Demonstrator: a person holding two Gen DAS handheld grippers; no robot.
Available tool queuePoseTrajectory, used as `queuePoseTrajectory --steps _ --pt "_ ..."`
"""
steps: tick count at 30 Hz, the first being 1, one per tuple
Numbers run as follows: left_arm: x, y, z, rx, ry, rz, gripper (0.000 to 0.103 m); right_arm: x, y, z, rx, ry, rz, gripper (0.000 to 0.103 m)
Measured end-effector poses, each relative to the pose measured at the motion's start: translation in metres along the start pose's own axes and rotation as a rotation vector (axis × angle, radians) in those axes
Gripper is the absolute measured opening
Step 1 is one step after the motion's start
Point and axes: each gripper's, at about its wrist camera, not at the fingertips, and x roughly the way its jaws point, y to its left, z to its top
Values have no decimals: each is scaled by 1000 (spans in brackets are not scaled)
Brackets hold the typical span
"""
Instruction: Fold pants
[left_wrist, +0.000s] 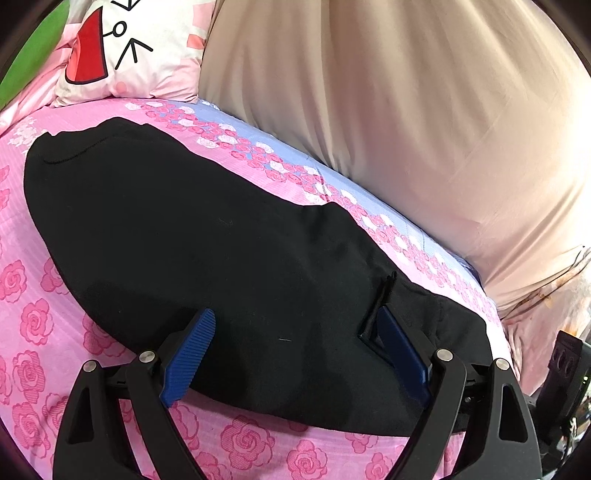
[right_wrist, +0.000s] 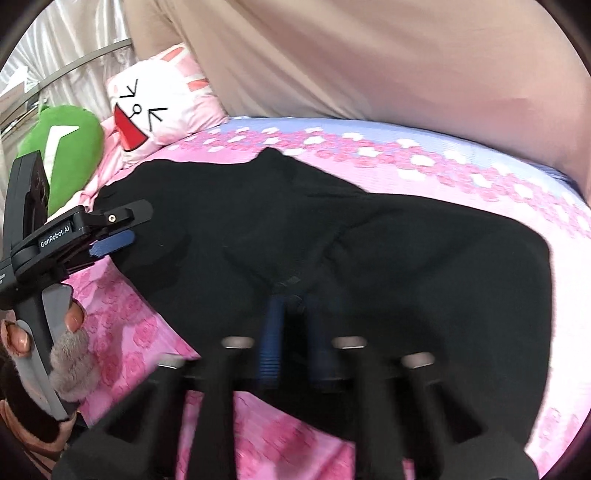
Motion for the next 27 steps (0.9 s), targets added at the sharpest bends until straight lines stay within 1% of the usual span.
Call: queuePoseTrajectory --steps 1,3,4,6,8,9,10,11,12,13,14,15,16,17,18,19,21,23,24,25,26,27 --pt "0 0 0 1 0 1 87 0 5 1 -3 -8 9 1" --pt "0 0 0 3 -1 4 87 -8 16 -1 -10 -11 75 0" --pt "1 -1 0 4 -1 6 87 -14 23 -3 -17 0 120 0" --pt "1 -1 0 6 -1 9 87 -30 44 -13 -39 31 245 0" --pt "1 -2 0 9 -2 12 87 -51 66 -27 -87 52 343 0" --pt "1 -2 0 10 -2 15 87 -59 72 -33 -98 53 362 0" --pt "1 -3 0 13 -2 18 87 -65 76 -36 -100 45 359 0" --pt "2 -3 0 14 -2 19 87 -71 74 -38 -88 34 345 4" --pt "2 -3 0 15 -2 22 87 -73 69 -40 -71 43 351 8" --pt "2 -4 0 16 -2 23 87 -72 65 -42 -55 65 361 28" --pt "1 -3 0 15 -4 19 87 -70 61 -46 -32 104 348 72" --pt "-2 -2 0 12 -8 2 87 -70 60 -50 -24 109 303 88" --pt "-8 2 2 -1 -18 -24 87 -75 59 -53 -32 81 262 91" --pt "-15 6 3 -15 -33 -36 87 -83 55 -57 -55 52 211 90" --pt "-27 15 7 -30 -54 -28 87 -90 51 -58 -57 30 169 90" --pt "-37 24 10 -41 -70 -9 87 -102 39 -57 -39 -20 91 90" --pt "-57 55 21 -91 -97 49 87 -120 11 -54 34 -87 4 90" --pt "-72 86 32 -151 -108 102 87 -135 -29 -50 155 -150 -92 90" --pt "-78 95 34 -167 -121 126 87 -136 -39 -48 182 -153 -111 90" --pt "-83 101 35 -177 -133 145 87 -134 -46 -47 199 -149 -128 84" --pt "-87 103 36 -175 -141 157 87 -127 -46 -42 189 -135 -137 79" --pt "-88 101 35 -157 -144 164 87 -119 -40 -36 158 -122 -135 79"
